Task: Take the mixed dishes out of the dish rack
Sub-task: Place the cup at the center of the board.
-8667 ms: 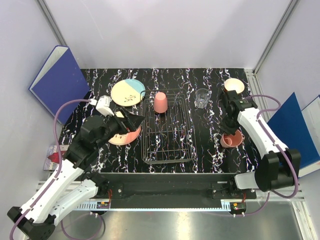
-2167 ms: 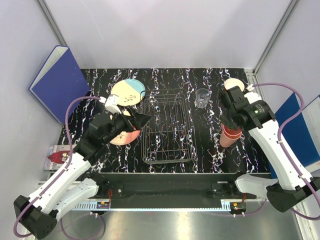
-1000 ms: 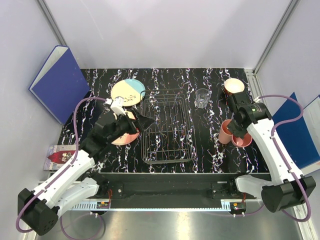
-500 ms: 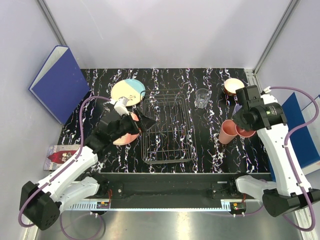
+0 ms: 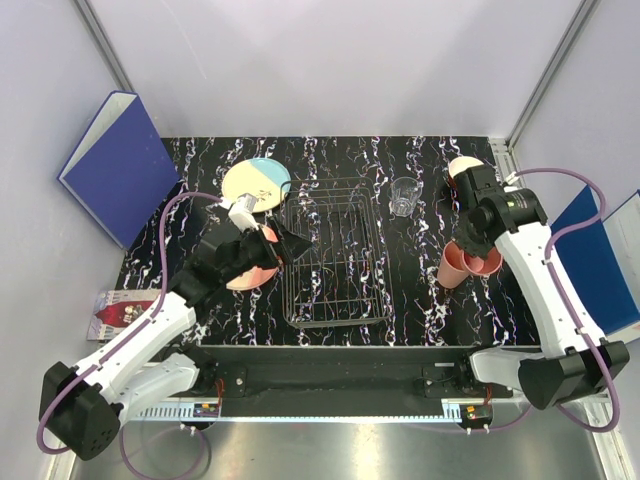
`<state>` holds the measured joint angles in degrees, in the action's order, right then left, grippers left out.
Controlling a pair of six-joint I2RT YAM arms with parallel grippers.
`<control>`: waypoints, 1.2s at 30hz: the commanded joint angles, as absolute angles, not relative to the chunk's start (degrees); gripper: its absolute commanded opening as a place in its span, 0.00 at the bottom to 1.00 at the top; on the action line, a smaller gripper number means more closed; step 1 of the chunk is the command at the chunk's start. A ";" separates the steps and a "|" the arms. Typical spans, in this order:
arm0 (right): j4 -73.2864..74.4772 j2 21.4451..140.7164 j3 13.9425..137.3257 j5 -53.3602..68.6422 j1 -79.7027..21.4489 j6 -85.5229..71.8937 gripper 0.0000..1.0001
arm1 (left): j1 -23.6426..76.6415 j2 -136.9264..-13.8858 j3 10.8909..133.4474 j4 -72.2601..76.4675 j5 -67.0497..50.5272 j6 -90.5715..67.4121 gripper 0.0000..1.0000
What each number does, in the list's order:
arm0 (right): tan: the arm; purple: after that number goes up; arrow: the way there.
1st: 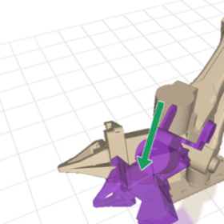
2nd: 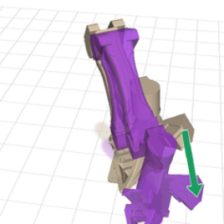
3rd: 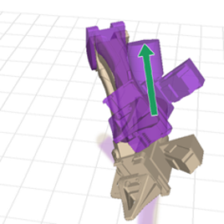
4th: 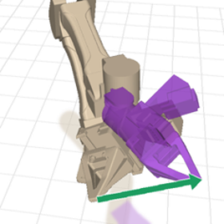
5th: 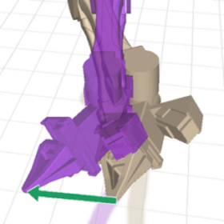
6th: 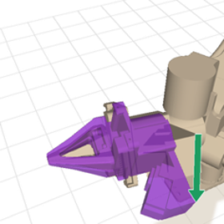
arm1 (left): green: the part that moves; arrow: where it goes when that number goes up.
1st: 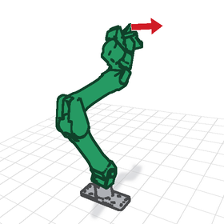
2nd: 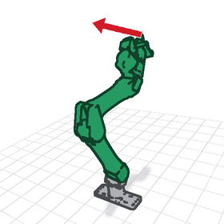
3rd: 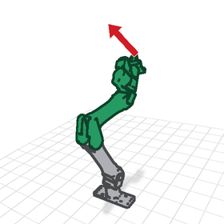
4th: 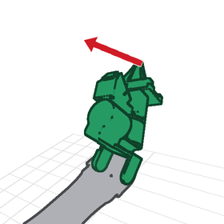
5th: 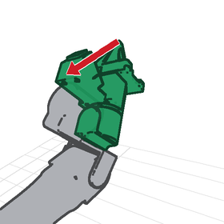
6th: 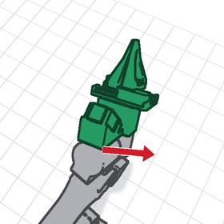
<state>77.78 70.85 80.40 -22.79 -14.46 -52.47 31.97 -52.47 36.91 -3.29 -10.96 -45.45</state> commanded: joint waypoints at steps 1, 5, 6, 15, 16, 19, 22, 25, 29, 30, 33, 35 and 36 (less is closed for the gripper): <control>74.89 72.50 80.42 -22.85 -14.06 -51.50 0.00 | 32.17 -52.29 37.97 -0.35 -11.95 -44.65 0.99; 73.04 73.83 79.37 -22.68 -14.15 -51.15 0.00 | 32.17 -52.82 37.88 -0.35 -11.95 -44.56 0.99; 72.34 74.18 79.10 -22.76 -14.15 -51.15 0.00 | 32.17 -52.74 37.88 -0.35 -11.95 -44.65 0.99; 69.17 76.55 76.11 -20.74 -14.15 -50.19 0.02 | 32.17 -53.18 37.88 -0.61 -12.13 -44.56 0.99; 69.00 76.29 76.29 -20.57 -14.15 -49.92 0.06 | 32.17 -53.17 37.88 -0.62 -12.04 -44.56 0.99; 68.73 75.24 77.34 -20.65 -14.15 -49.31 0.17 | 32.17 -52.91 37.79 -0.70 -11.69 -44.56 0.99; 69.08 74.18 78.83 -20.92 -14.15 -48.69 0.24 | 32.17 -52.56 37.71 -0.79 -11.60 -44.82 0.99; 69.43 73.92 79.97 -21.18 -14.15 -47.99 0.30 | 32.17 -52.38 37.79 -0.70 -11.69 -44.91 0.99; 69.96 73.57 81.21 -21.01 -14.24 -47.72 0.32 | 32.17 -51.86 37.88 -0.88 -11.69 -44.83 0.99; 69.70 72.78 81.65 -20.74 -14.15 -47.64 0.32 | 32.17 -51.68 37.97 -0.88 -11.60 -44.74 0.99; 66.12 69.36 83.23 -17.25 -14.24 -45.11 0.32 | 32.17 -51.07 38.32 -2.02 -11.08 -44.12 0.99; 58.07 64.55 82.36 -11.81 -14.24 -42.11 0.34 | 32.25 -50.63 38.58 -2.63 -10.55 -43.60 0.99; 55.05 62.68 80.70 -5.16 -14.15 -39.66 0.36 | 32.17 -50.54 38.76 -3.42 -10.29 -43.33 0.99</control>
<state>67.68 71.75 79.88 -17.82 -14.39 -46.44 31.99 -52.31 36.91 -3.57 -10.90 -45.01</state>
